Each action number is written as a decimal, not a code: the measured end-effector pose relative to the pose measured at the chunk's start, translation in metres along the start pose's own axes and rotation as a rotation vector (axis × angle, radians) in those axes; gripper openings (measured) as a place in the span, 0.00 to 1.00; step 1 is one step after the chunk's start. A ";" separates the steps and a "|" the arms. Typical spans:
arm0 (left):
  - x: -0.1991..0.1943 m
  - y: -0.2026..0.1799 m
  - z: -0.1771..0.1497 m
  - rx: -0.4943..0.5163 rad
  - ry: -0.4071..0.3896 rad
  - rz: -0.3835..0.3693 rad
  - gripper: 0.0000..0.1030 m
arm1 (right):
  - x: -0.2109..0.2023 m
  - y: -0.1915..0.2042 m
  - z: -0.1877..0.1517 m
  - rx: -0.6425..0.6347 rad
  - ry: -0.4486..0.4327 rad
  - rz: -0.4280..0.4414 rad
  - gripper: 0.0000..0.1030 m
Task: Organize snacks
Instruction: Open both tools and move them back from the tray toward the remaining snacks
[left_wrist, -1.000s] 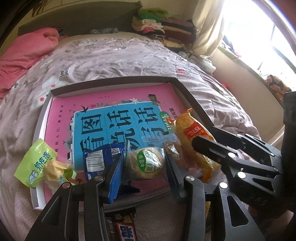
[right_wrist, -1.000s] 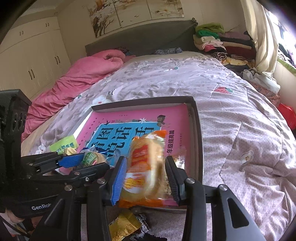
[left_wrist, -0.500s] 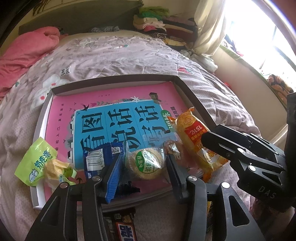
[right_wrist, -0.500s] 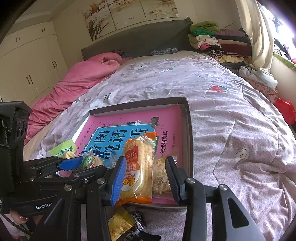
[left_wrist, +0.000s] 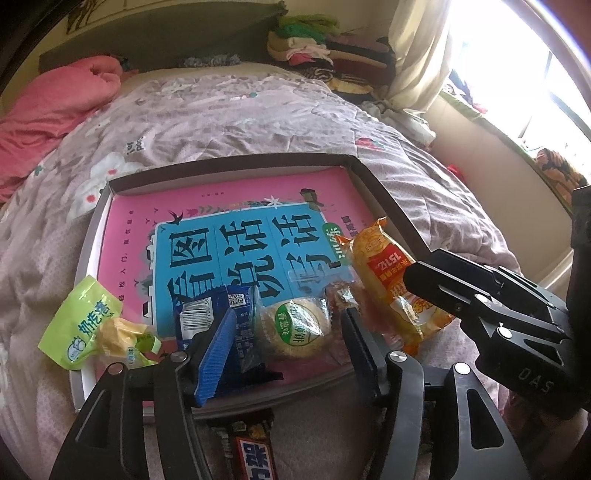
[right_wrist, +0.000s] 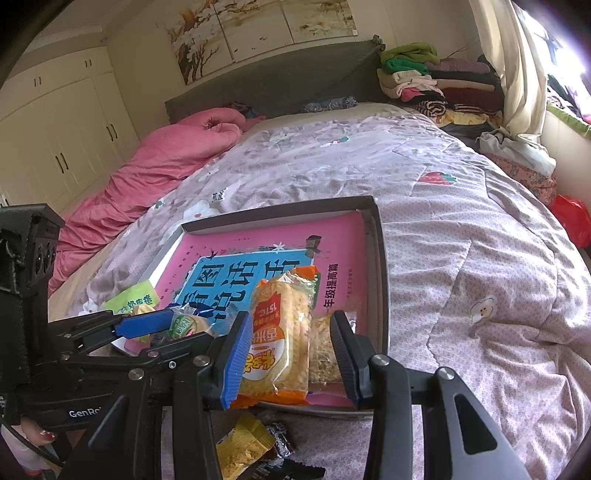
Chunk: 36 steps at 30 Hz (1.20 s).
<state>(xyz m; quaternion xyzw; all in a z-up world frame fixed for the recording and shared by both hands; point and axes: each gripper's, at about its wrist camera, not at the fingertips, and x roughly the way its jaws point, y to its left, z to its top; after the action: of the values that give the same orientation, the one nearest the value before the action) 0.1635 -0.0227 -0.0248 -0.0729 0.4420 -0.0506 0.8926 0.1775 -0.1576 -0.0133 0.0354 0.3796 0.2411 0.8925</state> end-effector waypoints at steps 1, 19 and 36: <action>-0.001 0.000 0.000 0.001 -0.001 -0.002 0.62 | -0.001 0.000 0.000 0.001 -0.002 0.002 0.42; -0.030 0.005 0.001 0.001 -0.054 0.021 0.70 | -0.017 -0.005 0.004 0.036 -0.063 0.044 0.51; -0.052 0.003 -0.008 0.000 -0.074 0.035 0.77 | -0.037 -0.005 0.001 0.048 -0.108 0.058 0.57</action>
<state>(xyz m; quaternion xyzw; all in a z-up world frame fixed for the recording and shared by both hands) 0.1260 -0.0127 0.0109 -0.0668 0.4098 -0.0324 0.9091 0.1579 -0.1784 0.0107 0.0806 0.3354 0.2557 0.9031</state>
